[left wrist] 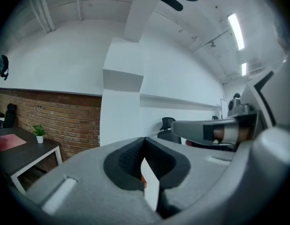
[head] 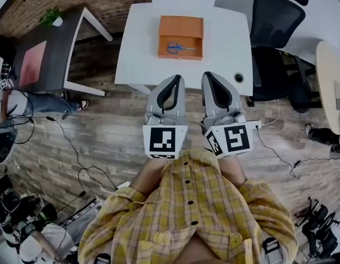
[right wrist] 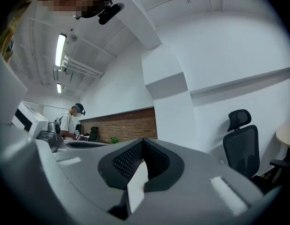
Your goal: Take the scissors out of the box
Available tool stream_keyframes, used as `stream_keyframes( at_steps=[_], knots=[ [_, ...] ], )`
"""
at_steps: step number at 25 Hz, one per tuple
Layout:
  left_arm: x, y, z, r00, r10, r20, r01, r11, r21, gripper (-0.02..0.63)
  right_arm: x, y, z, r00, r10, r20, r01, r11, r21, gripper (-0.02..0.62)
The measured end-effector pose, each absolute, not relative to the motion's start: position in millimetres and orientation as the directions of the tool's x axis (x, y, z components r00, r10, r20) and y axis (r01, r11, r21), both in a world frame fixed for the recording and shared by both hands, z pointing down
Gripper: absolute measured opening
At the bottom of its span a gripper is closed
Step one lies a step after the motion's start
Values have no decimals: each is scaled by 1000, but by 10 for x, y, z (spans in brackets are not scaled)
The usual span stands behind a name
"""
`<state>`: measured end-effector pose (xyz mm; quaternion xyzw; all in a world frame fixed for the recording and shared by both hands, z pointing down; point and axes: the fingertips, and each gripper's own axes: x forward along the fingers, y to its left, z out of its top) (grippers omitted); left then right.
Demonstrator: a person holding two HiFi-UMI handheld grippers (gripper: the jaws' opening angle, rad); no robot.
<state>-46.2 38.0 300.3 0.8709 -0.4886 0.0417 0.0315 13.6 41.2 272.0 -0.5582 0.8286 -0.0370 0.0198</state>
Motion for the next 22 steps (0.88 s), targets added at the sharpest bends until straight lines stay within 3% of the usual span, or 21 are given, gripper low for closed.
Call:
stream_keyframes(
  at_steps=[5, 11, 22],
  knots=[
    [-720, 18, 3038, 564, -822, 75, -826, -562, 47, 0, -92, 29, 2838, -343, -938, 50, -937, 338, -82, 5],
    [-814, -251, 3299, 632, -760, 149, -773, -633, 47, 0, -306, -238, 2917, -337, -937, 89, -941, 333, -61, 5],
    [-733, -639, 3346, 567, -809, 155, -819, -574, -3, 0, -176, -612, 3114, -366, -925, 98, -929, 358, -92, 5]
  ],
)
